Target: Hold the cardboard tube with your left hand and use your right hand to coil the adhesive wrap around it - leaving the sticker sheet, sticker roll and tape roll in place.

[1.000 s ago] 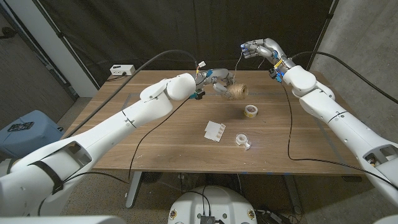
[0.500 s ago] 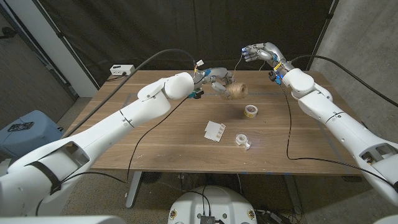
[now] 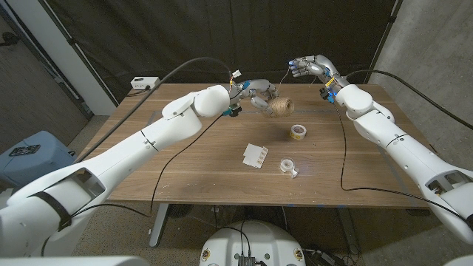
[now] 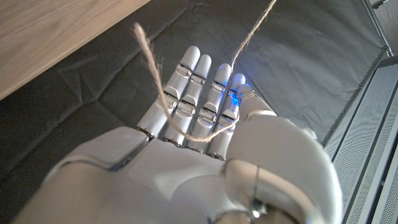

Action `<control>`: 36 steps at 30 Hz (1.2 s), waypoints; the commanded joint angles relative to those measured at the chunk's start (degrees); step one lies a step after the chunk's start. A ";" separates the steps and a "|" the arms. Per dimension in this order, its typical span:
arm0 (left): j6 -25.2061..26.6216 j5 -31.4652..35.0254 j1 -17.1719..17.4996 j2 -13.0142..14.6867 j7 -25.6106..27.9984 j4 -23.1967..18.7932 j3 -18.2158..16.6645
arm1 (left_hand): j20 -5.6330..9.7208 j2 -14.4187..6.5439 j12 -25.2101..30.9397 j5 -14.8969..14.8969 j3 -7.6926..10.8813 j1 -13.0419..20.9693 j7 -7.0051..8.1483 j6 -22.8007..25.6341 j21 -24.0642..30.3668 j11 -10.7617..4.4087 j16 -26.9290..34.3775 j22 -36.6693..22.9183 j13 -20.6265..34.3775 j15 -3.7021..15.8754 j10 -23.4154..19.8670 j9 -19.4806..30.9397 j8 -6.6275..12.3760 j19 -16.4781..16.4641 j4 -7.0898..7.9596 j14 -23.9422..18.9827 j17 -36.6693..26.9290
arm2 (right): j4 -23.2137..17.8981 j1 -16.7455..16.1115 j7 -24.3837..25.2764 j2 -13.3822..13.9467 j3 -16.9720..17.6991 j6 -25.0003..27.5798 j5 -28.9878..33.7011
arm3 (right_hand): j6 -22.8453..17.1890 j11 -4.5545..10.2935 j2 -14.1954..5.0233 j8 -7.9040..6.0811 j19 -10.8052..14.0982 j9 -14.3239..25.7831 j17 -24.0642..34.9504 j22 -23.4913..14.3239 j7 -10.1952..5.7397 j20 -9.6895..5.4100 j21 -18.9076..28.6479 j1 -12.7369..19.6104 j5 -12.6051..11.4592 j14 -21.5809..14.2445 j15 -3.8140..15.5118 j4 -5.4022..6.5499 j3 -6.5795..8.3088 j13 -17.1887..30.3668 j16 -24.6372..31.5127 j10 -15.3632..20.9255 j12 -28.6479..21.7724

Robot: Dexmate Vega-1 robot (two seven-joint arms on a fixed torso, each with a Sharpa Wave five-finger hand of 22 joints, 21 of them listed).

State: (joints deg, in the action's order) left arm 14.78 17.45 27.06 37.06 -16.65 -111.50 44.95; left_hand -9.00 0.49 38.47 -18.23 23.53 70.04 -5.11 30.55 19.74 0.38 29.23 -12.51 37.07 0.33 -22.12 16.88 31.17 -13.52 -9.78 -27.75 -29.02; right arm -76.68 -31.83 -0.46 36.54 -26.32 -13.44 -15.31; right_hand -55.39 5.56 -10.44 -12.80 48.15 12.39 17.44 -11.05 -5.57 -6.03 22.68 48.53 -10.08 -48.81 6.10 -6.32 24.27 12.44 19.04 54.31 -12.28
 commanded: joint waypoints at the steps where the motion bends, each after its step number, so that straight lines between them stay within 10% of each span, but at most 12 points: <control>1: 1.12 0.09 0.39 0.97 -0.44 -1.58 -0.42 | 0.19 -7.08 0.31 -0.33 1.04 2.56 2.64 6.62 0.28 -1.83 0.20 -0.17 5.54 0.17 -2.17 5.59 3.13 0.02 0.49 -0.17 -0.21 | 1.16 -0.48 0.65 -0.15 -0.31 0.37 -0.04 | -0.06 0.03 0.02 -0.40 -0.39 0.29 0.23 -0.10 -0.34 -4.08 0.25 -0.41 0.10 0.20 6.27 -0.01 0.38 0.23 -0.24 -0.19 0.06; 36: 4.96 -1.40 5.06 5.59 3.04 -8.60 -5.18 | 0.24 -7.14 0.28 -0.47 1.11 2.30 2.57 6.84 0.40 -1.84 -0.05 -0.15 5.62 0.24 -2.23 5.46 3.33 0.08 0.56 -0.32 -0.22 | -1.69 -3.15 3.65 -1.31 -2.61 5.94 0.89 | -0.22 0.00 0.00 -0.32 -0.59 0.37 0.44 -0.08 -0.31 -4.04 0.58 -0.18 0.11 0.06 6.34 -0.15 0.41 0.28 -0.31 -0.12 0.09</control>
State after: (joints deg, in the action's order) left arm 19.80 17.01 30.80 41.51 -15.21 -118.74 41.27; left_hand -9.00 0.49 38.57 -18.45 23.53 70.03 -5.10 30.56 19.74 0.38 29.01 -12.52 37.07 0.41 -22.12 16.88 31.17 -13.51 -9.78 -27.83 -29.09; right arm -75.30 -33.20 1.64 35.26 -28.28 -10.14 -14.90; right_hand -55.24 5.56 -10.49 -12.98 47.85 12.67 17.70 -11.05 -5.74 -5.73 23.01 48.48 -10.08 -48.74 6.02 -6.32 24.27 12.44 19.04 54.31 -12.31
